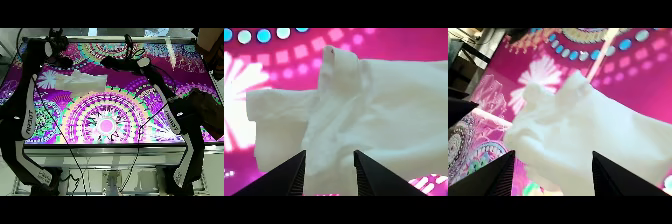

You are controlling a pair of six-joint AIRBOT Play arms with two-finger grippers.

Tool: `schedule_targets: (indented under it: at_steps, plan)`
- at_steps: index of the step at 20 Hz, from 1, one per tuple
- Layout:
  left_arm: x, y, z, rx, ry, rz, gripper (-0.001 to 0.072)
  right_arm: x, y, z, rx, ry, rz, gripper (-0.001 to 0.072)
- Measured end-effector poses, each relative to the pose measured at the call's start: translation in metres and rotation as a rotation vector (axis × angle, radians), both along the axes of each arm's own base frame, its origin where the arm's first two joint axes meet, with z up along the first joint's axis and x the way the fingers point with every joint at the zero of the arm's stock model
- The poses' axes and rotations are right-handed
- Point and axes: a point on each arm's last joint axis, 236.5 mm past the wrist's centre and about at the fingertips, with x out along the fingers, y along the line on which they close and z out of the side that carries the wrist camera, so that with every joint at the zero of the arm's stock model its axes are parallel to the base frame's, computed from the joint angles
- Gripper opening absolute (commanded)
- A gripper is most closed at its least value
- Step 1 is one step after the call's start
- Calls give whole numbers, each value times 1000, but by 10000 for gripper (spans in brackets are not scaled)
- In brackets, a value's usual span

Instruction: Fold the shirts.

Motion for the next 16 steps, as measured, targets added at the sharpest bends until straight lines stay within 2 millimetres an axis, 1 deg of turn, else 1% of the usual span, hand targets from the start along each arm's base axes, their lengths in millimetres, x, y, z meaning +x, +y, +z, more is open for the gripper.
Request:
schedule_targets:
  at_steps: [3,5,8,11,16]
  plan:
    - [0,4,-44,4,90,9,364,0,-19,-20,-49,77,-13,562]
    - [-1,8,-70,1,143,24,363,-1,-26,-34,-72,124,-27,562]
    - [-2,14,-98,17,196,39,360,-1,-32,-58,-87,195,-43,562]
    - [-1,17,-115,30,215,44,355,-5,-28,-88,-83,276,-47,562]
    - [0,19,-132,37,236,44,355,-11,-10,-133,-5,410,-55,562]
